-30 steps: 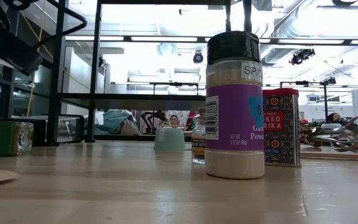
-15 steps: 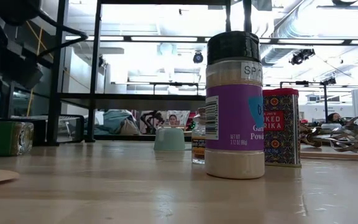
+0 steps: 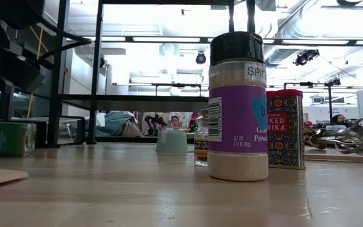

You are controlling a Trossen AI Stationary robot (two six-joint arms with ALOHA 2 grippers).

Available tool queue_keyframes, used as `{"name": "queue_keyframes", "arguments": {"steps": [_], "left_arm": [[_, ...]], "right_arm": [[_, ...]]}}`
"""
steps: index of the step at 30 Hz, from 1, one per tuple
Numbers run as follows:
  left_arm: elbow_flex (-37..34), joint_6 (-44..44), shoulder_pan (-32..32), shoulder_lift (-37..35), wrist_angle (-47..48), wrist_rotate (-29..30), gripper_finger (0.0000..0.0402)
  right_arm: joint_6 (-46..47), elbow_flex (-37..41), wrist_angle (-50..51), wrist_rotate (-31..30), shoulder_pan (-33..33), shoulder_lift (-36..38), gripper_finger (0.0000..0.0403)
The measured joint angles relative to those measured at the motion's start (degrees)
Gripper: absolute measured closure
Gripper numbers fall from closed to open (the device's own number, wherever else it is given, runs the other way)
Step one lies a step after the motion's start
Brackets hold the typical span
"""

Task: Shelf spices
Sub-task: Adjust the green seasoning bottle on the table

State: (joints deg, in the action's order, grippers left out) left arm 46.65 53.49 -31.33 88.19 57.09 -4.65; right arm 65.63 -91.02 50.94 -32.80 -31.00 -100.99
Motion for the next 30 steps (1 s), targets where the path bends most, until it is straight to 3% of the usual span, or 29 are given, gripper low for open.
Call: {"name": "queue_keyframes", "arguments": {"steps": [5,9,15,19,23,24,26,27,30], "left_arm": [[4.6,-1.9,0.0,-0.1,8.7,-0.8,0.0218],[10.0,-6.0,0.7,-0.1,18.9,-8.1,0.0218],[15.0,-12.1,3.9,-0.2,33.2,-24.9,0.0218],[14.4,-12.5,6.4,0.3,32.6,-29.7,0.0218],[14.3,-15.3,8.7,4.8,32.7,-30.1,0.0221],[14.3,-16.3,9.2,6.3,32.7,-30.1,0.0228],[14.3,-18.6,10.0,9.5,33.1,-30.3,0.0316],[14.3,-20.1,10.2,11.2,33.1,-30.3,0.0342],[14.3,-23.9,11.1,15.7,32.9,-30.3,0.0372]], "right_arm": [[-0.1,0.0,0.5,0.0,0.0,0.0,0.0403],[-1.0,0.0,0.6,0.0,0.0,0.0,0.0403],[-1.9,0.0,0.7,-1.4,0.0,0.0,0.0403],[-3.3,0.0,0.7,-1.7,0.0,0.0,0.0403],[-4.2,0.0,0.7,-2.2,0.0,0.0,0.0403],[-4.2,0.0,0.7,-2.3,0.0,0.0,0.0403],[-4.6,0.0,0.7,-2.3,0.0,0.0,0.0403],[-4.6,0.0,0.7,-2.3,0.0,0.0,0.0403],[-4.6,0.0,0.7,-2.3,-0.2,0.0,0.0403]]}}
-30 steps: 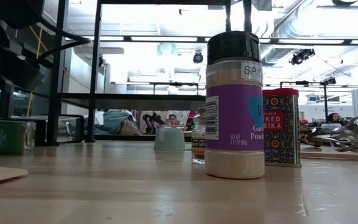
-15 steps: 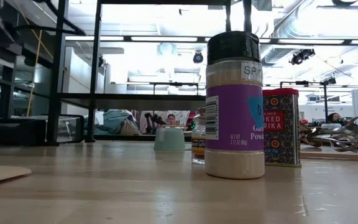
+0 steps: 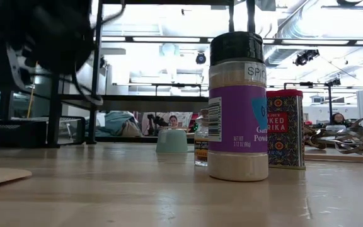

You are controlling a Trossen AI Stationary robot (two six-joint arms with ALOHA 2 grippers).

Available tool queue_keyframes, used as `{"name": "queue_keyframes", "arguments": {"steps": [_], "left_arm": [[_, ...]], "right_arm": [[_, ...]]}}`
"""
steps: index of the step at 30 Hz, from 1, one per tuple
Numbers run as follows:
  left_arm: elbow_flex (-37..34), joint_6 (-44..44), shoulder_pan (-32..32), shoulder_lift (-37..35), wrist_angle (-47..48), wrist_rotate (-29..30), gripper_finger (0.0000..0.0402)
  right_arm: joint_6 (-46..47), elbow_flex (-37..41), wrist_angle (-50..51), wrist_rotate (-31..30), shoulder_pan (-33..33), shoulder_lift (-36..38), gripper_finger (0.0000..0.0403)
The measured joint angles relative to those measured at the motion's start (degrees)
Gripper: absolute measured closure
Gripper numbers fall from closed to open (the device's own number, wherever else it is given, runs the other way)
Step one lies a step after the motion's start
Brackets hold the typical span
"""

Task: Shelf spices
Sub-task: Adjust the green seasoning bottle on the table

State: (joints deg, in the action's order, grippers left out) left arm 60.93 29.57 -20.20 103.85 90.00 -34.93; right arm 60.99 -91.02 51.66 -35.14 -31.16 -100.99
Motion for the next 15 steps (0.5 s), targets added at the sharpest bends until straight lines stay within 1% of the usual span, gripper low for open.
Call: {"name": "queue_keyframes", "arguments": {"steps": [4,9,12,15], "left_arm": [[0.3,-3.5,0.9,3.7,0.0,0.0,0.0389],[2.7,-4.8,1.7,4.2,0.0,2.0,0.0401],[5.3,-5.9,1.8,3.8,0.0,5.6,0.0401],[8.7,-2.9,-0.2,0.4,-0.6,12.9,0.0401]], "right_arm": [[0.0,0.0,0.0,0.0,-0.3,0.0,0.0403],[0.0,0.0,0.0,-0.9,-0.4,0.0,0.0403],[-0.5,0.0,0.3,-0.9,-0.4,0.0,0.0403],[-0.6,0.0,0.3,-0.7,-0.4,0.0,0.0403]]}}
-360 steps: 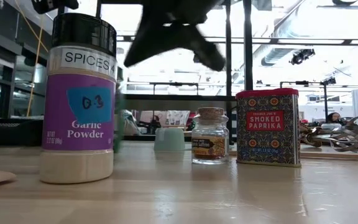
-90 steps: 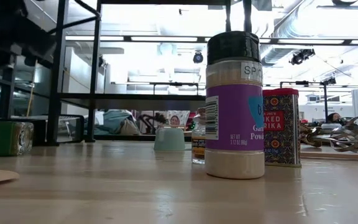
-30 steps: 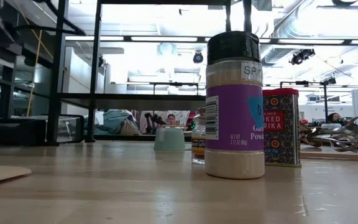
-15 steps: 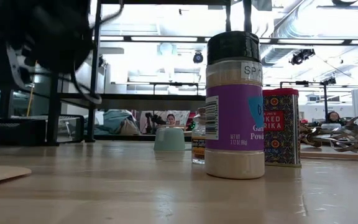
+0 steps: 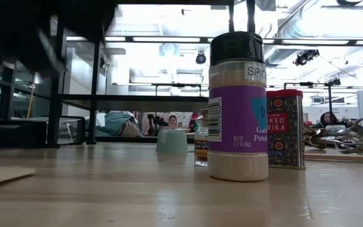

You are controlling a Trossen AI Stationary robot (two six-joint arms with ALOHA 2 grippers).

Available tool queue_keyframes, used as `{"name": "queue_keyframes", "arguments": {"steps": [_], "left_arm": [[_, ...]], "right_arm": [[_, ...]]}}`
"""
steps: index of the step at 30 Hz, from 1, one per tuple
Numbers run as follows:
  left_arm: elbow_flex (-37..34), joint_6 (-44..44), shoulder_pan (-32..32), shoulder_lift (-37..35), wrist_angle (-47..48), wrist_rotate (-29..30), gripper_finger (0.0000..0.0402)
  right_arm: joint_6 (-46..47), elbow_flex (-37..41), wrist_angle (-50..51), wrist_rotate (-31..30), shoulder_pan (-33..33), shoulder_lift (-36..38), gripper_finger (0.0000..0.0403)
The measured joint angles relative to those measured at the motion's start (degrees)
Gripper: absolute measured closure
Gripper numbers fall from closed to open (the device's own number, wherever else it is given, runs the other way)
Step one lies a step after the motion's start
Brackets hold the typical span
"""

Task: Shelf spices
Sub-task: Adjust the green seasoning bottle on the table

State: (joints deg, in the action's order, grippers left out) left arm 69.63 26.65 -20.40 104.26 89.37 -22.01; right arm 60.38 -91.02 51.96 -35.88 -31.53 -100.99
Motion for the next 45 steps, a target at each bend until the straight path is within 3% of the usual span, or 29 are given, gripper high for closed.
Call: {"name": "queue_keyframes", "arguments": {"steps": [6,11,14,17,25,33,40,45], "left_arm": [[0.1,22.0,-8.3,-14.8,-7.0,10.9,0.0401],[-5.6,48.0,-17.1,-24.7,-11.9,11.8,0.0401],[-10.1,58.2,-20.9,-27.1,-19.0,10.4,0.0401],[-14.2,63.5,-23.6,-27.1,-25.9,8.3,0.0401],[-17.1,75.2,-28.6,-26.4,-27.2,9.3,0.0401],[-21.8,86.0,-32.4,-26.3,-34.8,9.2,0.0401],[-23.9,96.6,-34.4,-26.3,-39.0,15.0,0.0401],[-25.2,97.5,-34.7,-26.4,-39.7,15.5,0.0402]], "right_arm": [[0.0,0.0,0.0,1.9,0.0,0.0,0.0403],[-0.6,0.0,0.0,2.1,0.3,0.0,0.0403],[-0.9,0.0,-0.1,3.3,0.9,0.0,0.0403],[-2.2,0.0,-0.2,4.9,1.6,0.0,0.0403],[-2.3,0.0,-0.6,7.3,2.3,0.0,0.0403],[-1.9,0.0,-0.8,8.0,2.3,0.0,0.0403],[-1.3,0.0,-1.0,9.2,2.3,0.0,0.0403],[-1.3,0.0,-1.0,9.7,2.3,0.0,0.0403]]}}
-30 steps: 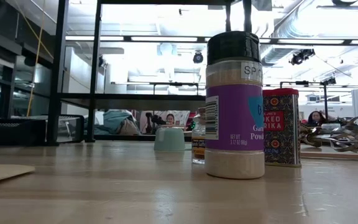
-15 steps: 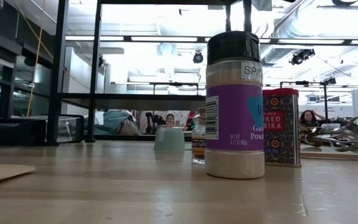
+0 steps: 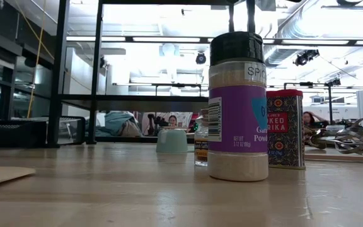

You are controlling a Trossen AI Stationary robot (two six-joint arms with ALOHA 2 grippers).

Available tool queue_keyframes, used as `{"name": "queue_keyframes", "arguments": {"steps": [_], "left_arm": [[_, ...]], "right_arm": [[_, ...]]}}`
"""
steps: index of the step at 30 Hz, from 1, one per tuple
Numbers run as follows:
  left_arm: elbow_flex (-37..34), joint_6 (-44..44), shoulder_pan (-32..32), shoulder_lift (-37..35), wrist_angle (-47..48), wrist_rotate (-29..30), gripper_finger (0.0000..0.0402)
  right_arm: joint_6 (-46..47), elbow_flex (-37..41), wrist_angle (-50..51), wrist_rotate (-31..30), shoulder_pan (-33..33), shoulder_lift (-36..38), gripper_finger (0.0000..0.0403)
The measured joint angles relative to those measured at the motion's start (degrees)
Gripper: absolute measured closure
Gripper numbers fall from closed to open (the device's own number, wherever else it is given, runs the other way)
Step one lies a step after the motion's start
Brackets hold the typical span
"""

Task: Shelf spices
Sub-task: Adjust the green seasoning bottle on the table

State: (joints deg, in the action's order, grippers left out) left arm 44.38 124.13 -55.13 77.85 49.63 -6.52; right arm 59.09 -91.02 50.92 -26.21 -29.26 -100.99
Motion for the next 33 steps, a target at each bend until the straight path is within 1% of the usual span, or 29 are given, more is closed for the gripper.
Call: {"name": "queue_keyframes", "arguments": {"steps": [3,6,12,15,19,23,25,27,30,33], "left_arm": [[-0.3,0.3,0.5,-0.1,0.2,0.0,0.0401],[-0.3,0.8,1.4,-0.1,1.3,1.6,0.0401],[-0.4,-1.5,4.9,0.0,1.4,7.1,0.0401],[-0.8,-4.4,7.7,0.3,1.8,11.0,0.0401],[-0.6,-11.0,12.7,0.2,0.6,15.7,0.0401],[2.0,-18.5,16.9,-1.0,0.7,19.2,0.0401],[4.2,-21.9,17.6,-2.1,2.6,19.7,0.0402],[6.0,-22.8,17.4,-2.7,7.9,19.9,0.0401],[5.6,-20.0,16.3,-2.8,16.8,18.1,0.0401],[3.9,-16.5,15.5,-2.8,18.0,14.8,0.0401]], "right_arm": [[0.0,0.0,0.0,0.4,0.0,0.0,0.0403],[0.0,0.0,-0.2,0.8,0.0,0.0,0.0403],[0.4,0.0,-0.3,0.8,0.0,0.0,0.0403],[0.4,0.0,-0.4,0.8,0.0,0.0,0.0403],[0.4,0.0,-0.6,0.8,0.0,0.0,0.0403],[0.4,0.0,-1.0,0.8,0.0,0.0,0.0403],[0.4,0.0,-1.2,0.8,0.0,0.0,0.0403],[0.4,0.0,-1.5,0.8,0.0,0.0,0.0403],[0.4,0.0,-2.4,0.7,0.0,0.0,0.0403],[1.1,0.0,-2.4,0.7,0.0,0.0,0.0403]]}}
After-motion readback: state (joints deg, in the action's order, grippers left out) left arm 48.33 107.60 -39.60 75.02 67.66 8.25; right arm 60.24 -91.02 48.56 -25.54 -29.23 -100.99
